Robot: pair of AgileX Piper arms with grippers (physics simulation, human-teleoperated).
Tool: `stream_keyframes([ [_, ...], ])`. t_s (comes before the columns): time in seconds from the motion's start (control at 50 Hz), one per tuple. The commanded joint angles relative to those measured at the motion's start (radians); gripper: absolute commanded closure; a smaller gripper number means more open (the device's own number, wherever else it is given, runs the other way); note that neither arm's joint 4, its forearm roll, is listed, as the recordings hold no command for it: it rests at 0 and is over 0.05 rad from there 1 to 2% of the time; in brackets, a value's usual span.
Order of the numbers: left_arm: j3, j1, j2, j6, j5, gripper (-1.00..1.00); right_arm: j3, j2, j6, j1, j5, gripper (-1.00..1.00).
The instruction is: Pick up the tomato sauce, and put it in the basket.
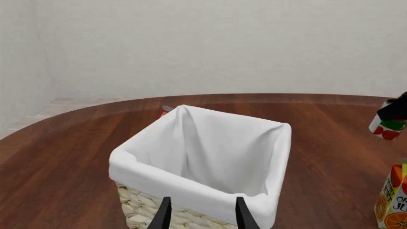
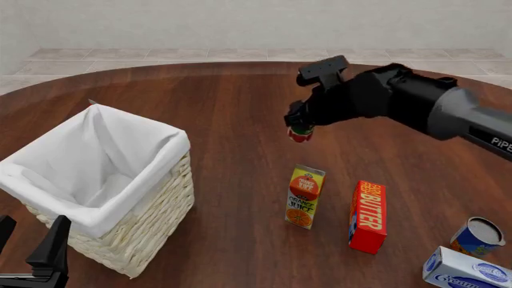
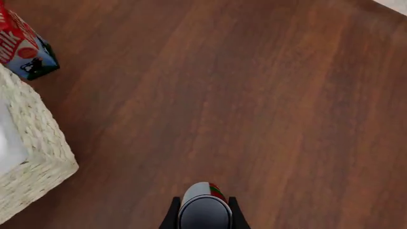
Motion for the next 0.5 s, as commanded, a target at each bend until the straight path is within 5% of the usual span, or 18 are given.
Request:
stream_keyframes([
  [0.02,0.000,0.000,0.000,0.000,0.000,-1.00,0.003,-0.121,0.015,0.102,0.040,1.00],
  [0.5,0.000,0.000,0.000,0.000,0.000,-1.00,-0.063,-0.219,0.042,0.316,0.124,1.00],
])
